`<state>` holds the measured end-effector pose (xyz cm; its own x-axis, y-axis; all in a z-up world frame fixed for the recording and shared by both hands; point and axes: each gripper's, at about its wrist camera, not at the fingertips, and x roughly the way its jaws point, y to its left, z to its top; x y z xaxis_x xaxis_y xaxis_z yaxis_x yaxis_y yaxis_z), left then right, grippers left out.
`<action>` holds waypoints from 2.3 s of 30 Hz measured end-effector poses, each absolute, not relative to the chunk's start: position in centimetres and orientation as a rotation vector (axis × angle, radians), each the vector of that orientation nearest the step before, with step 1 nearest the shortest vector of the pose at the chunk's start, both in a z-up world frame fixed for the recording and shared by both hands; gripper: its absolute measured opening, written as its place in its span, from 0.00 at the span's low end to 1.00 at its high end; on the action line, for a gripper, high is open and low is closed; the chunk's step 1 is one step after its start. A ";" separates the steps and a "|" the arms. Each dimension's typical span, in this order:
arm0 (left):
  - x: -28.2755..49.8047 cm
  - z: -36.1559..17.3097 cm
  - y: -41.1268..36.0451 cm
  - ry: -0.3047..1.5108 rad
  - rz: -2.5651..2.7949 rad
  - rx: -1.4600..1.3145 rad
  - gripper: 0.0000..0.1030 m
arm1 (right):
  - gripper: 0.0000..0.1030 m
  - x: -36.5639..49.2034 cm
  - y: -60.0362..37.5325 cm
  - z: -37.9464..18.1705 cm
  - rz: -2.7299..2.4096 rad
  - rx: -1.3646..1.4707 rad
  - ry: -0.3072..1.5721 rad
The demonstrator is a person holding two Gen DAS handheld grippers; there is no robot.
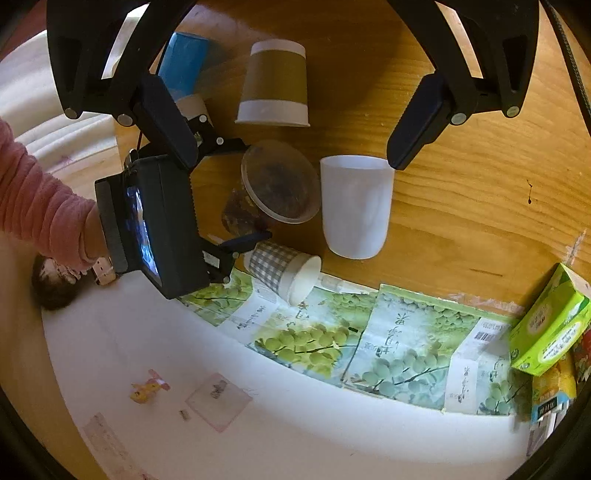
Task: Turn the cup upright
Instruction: 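Close the right tool around the printed plastic cup's body, then lift the cup with the right tool and rotate it rim-up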
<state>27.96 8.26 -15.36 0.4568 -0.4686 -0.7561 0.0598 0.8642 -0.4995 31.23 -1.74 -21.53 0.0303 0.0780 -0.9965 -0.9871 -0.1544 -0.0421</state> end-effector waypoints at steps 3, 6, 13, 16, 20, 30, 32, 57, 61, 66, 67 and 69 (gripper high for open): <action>28.4 -15.7 8.6 1.072 -0.321 -0.440 0.99 | 0.80 31.7 -1.6 -22.2 1.355 -1.243 1.072; 28.7 -15.9 8.6 1.084 -0.314 -0.435 0.99 | 0.72 32.2 -1.6 -23.0 1.351 -1.220 1.107; 28.7 -15.7 8.6 1.081 -0.307 -0.425 0.99 | 0.70 33.0 -2.2 -22.2 1.329 -1.122 1.179; 28.4 -15.1 8.7 1.067 -0.311 -0.422 0.99 | 0.70 33.8 -2.5 -20.8 1.257 -1.051 1.224; 27.9 -13.9 8.8 1.041 -0.316 -0.432 0.99 | 0.70 35.7 -3.2 -18.1 1.129 -0.900 1.292; 24.9 -10.4 7.6 0.980 -0.342 -0.369 0.99 | 0.70 35.3 -6.0 -12.8 0.789 -0.407 1.473; 24.0 -10.0 7.4 0.977 -0.342 -0.361 0.99 | 0.70 34.1 -6.5 -12.0 0.758 -0.273 1.495; 10.6 -12.5 5.5 1.133 -0.333 -0.258 0.99 | 0.71 13.8 -13.9 -15.6 0.329 0.525 1.600; 10.2 -13.0 5.6 1.155 -0.332 -0.246 0.99 | 0.71 12.1 -13.3 -17.0 0.299 0.530 1.623; 10.3 -13.8 5.6 1.194 -0.336 -0.238 0.99 | 0.72 11.1 -12.4 -18.0 0.257 0.498 1.618; 10.3 -13.9 5.7 1.207 -0.333 -0.242 0.99 | 0.72 11.0 -12.1 -18.2 0.240 0.472 1.614; 10.3 -14.2 5.6 1.219 -0.340 -0.237 0.99 | 0.72 10.9 -11.8 -18.6 0.225 0.436 1.614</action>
